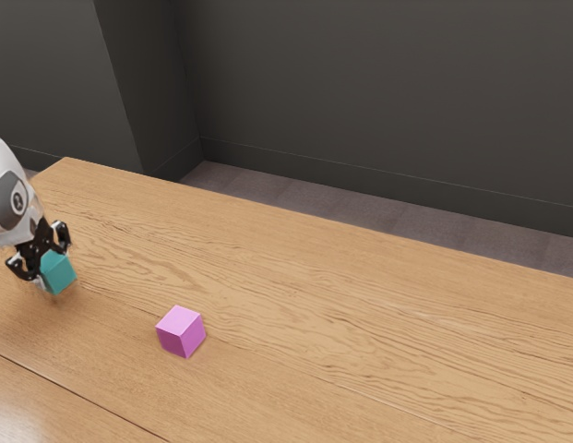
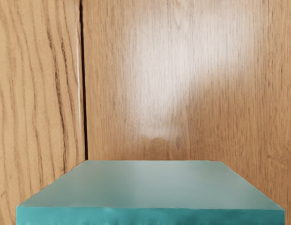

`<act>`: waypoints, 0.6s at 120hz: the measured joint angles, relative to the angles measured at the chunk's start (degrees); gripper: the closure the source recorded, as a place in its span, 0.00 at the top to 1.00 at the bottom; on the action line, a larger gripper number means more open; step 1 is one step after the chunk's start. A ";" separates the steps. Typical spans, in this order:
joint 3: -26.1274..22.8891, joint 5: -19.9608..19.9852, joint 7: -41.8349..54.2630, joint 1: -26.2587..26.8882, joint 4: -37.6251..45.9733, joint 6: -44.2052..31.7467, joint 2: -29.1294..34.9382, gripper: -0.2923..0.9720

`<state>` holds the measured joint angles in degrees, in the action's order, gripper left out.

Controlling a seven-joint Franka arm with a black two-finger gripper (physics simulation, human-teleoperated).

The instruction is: Pick up the blue block with one arm, and put the blue block on the pink block with one arm

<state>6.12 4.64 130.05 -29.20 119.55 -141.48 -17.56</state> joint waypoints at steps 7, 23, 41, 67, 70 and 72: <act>-0.74 0.14 0.00 -0.15 2.31 0.93 4.70 0.50; -8.23 0.09 -2.01 0.06 5.44 7.20 16.91 0.50; -17.68 0.03 -6.71 1.41 3.43 13.99 17.48 0.49; -18.19 1.68 -16.03 15.72 2.91 18.49 14.97 0.50; -18.21 1.92 -17.18 16.56 2.92 18.77 14.80 0.50; -18.23 2.06 -17.92 16.88 2.92 18.94 14.63 0.50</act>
<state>-12.12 6.70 112.13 -12.31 122.47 -122.54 -2.93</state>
